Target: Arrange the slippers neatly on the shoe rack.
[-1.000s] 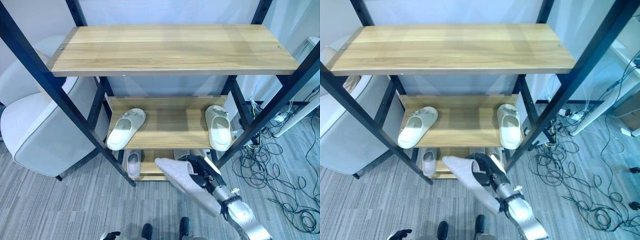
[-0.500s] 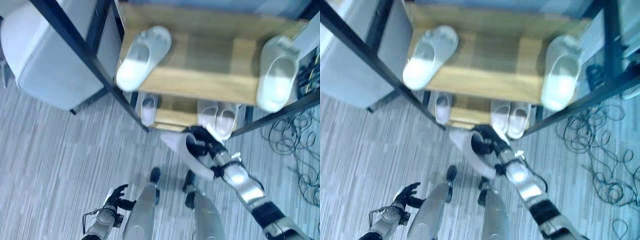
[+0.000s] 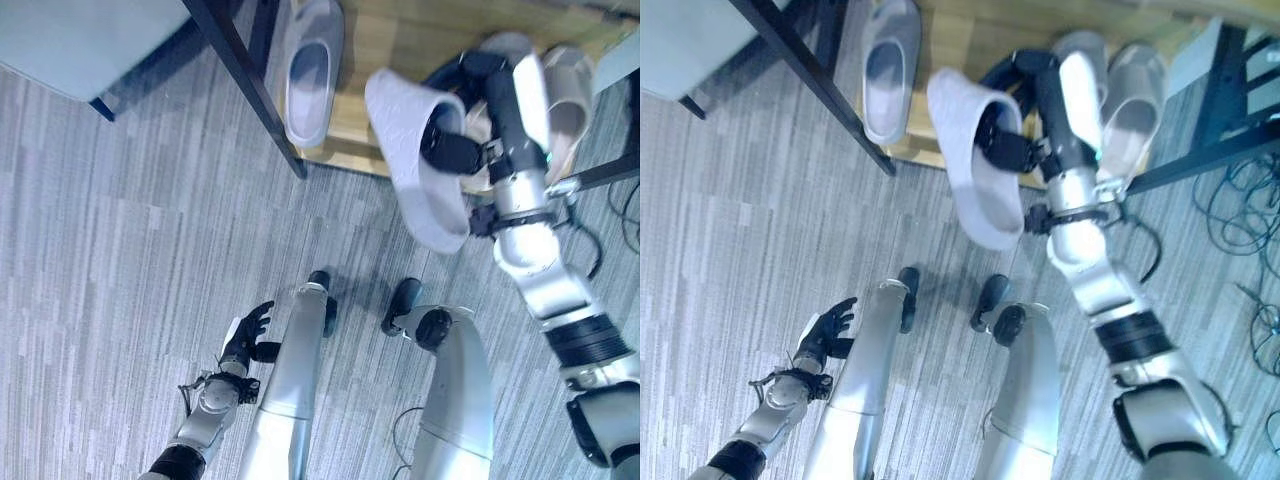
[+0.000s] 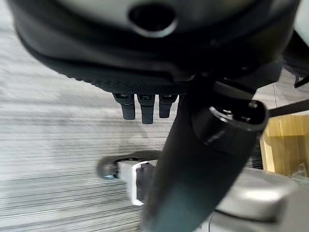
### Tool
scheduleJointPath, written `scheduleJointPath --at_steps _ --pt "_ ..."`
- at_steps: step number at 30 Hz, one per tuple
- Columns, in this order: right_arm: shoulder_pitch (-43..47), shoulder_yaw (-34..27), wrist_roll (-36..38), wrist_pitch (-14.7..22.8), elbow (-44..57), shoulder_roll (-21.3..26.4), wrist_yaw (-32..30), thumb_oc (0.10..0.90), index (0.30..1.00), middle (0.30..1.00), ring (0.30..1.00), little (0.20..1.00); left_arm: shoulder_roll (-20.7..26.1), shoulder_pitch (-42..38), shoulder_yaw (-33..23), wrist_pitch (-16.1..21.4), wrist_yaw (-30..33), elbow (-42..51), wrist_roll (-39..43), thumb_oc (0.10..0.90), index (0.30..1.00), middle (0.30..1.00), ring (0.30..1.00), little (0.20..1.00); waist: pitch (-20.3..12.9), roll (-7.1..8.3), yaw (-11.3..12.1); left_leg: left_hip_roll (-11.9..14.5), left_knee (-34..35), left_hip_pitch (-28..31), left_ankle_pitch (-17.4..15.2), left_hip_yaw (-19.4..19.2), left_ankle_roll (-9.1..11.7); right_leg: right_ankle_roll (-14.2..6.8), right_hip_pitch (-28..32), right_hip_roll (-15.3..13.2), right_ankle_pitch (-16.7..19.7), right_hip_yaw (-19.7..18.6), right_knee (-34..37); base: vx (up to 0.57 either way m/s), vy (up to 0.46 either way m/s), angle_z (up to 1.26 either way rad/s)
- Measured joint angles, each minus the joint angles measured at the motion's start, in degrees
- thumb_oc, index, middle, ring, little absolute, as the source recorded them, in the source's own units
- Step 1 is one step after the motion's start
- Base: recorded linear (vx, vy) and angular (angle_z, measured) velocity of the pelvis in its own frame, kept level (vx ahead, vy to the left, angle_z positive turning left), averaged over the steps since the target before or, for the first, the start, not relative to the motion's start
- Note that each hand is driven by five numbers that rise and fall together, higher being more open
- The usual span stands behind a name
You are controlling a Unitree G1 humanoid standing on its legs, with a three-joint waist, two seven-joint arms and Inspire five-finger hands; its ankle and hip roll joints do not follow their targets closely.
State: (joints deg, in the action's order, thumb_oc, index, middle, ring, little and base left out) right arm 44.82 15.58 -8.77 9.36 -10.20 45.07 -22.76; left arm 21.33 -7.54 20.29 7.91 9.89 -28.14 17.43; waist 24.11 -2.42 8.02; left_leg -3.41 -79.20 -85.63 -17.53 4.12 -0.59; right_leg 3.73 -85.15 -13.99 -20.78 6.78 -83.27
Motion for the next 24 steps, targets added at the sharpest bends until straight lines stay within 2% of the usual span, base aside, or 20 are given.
scheduleJointPath --at_steps 1,2,4,5,6,8,12,15,20,22,24 --pt "1.11 1.04 -0.41 -0.08 -0.77 1.58 -0.7 0.4 0.3 0.3 0.3 0.3 0.26 0.24 0.47 0.25 0.55 1.32 0.68 0.8 0.9 0.9 0.9 0.9 -0.17 -0.16 -0.47 0.09 -3.15 -1.39 -1.32 -0.76 0.22 -0.54 -0.26 -0.28 -3.26 -1.25 -2.91 0.11 -0.014 0.25" --pt "3.23 3.06 -1.2 -0.41 -1.32 3.01 -1.57 0.4 0.3 0.3 0.3 0.3 0.92 0.84 0.33 0.85 1.35 2.86 1.39 0.8 0.9 0.9 0.9 0.9 -0.09 -0.34 0.19 0.36 -6.13 -2.96 -2.23 -0.61 0.05 -0.74 -1.76 -0.22 -3.71 -1.31 -5.17 0.09 -0.016 -0.06" --pt "6.08 6.91 -2.32 -0.5 -2.66 6.52 -2.05 0.4 0.3 0.3 0.3 0.3 2.6 0.77 0.97 0.91 2.19 4.09 2.66 0.8 0.9 0.9 0.9 0.9 0.56 -0.16 0.68 0.44 -12.07 -4.56 -4.67 -0.96 -0.11 0.82 -3.51 -0.56 -5.57 -2.04 -11.03 0.08 -0.011 -0.15" --pt "7.58 8.81 -2.33 -0.94 -3.04 7.85 -2.7 0.4 0.3 0.3 0.3 0.3 3.41 0.79 1.16 1.21 2.1 4.87 3.44 0.8 0.9 0.9 0.9 0.9 1.99 -0.28 0.4 0.19 -14.22 -4.26 -5.42 -1.44 -0.13 0.35 -3.36 -0.84 -6.39 -2.58 -13.4 0.1 -0.005 0.0" --pt "9.53 10.66 -2.47 -1.13 -3.09 9.81 -3.12 0.4 0.3 0.3 0.3 0.3 4.78 1.26 1.57 1.88 2.07 6.73 3.99 0.8 0.9 0.9 0.9 0.9 4.08 -0.21 0.36 0.48 -16.42 -3.56 -6.68 -1.81 -0.26 0.75 -3.02 -0.95 -7.29 -3.23 -15.66 0.1 -0.004 -0.02" --pt "14.73 15.83 -3.2 -1.19 -5.05 12.4 -3.8 0.4 0.3 0.3 0.3 0.3 6.74 3.22 1.92 3.28 2.16 9.39 4.62 0.8 0.9 0.9 0.9 0.9 5.97 -0.82 0.57 0.56 -20.32 -4.0 -8.34 -2.1 -0.32 0.76 -3.68 -0.92 -8.76 -4.28 -19.38 0.1 -0.006 -0.1" --pt "20.96 24.21 -3.79 -2.62 -10.9 12.72 -4.19 0.4 0.3 0.3 0.3 0.3 7.58 6.3 2.21 3.47 3.77 10.11 6.16 0.8 0.9 0.9 0.9 0.9 6.48 -0.43 1.73 1.72 -28.02 -4.41 -12.01 -2.38 -0.69 0.74 -4.53 -0.23 -11.59 -5.76 -26.44 0.1 0.007 -0.13" --pt "24.31 28.74 -4.08 -3.24 -15.5 12.71 -5.17 0.4 0.3 0.3 0.3 0.3 8.64 7.91 2.84 3.46 4.65 10.27 6.64 0.8 0.9 0.9 0.9 0.9 6.6 -0.27 2.29 1.65 -32.48 -5.35 -14.04 -2.13 -0.24 0.61 -5.39 -0.25 -13.5 -6.35 -30.69 0.05 0.011 -0.02" --pt "27.28 33.47 -4.41 -4.2 -19.81 12.49 -5.28 0.4 0.3 0.3 0.3 0.3 9.72 9.44 3.97 3.46 5.0 10.35 7.32 0.8 0.9 0.9 0.9 0.9 6.7 -0.15 3.73 2.03 -35.92 -5.51 -15.66 -2.11 -0.53 0.44 -5.51 -0.17 -14.94 -6.81 -33.87 0.03 0.017 -0.03" --pt "29.66 37.15 -4.41 -4.95 -23.64 11.78 -5.39 0.4 0.3 0.3 0.3 0.3 10.76 9.82 4.87 3.53 5.55 10.85 7.32 0.8 0.9 0.9 0.9 0.9 6.71 -0.12 4.05 2.45 -37.43 -5.46 -16.6 -1.98 -0.56 0.45 -5.42 -0.15 -15.58 -6.83 -35.09 0.02 0.011 -0.04" --pt "29.75 37.18 -4.39 -4.89 -25.38 10.82 -5.6 0.4 0.3 0.3 0.3 0.3 11.05 9.86 5.02 3.55 5.89 10.81 7.34 0.8 0.9 0.9 0.9 0.9 6.72 -0.1 4.39 2.41 -37.75 -5.41 -16.82 -1.94 -0.59 0.28 -5.19 -0.2 -15.7 -6.79 -35.24 0.01 0.008 -0.02"
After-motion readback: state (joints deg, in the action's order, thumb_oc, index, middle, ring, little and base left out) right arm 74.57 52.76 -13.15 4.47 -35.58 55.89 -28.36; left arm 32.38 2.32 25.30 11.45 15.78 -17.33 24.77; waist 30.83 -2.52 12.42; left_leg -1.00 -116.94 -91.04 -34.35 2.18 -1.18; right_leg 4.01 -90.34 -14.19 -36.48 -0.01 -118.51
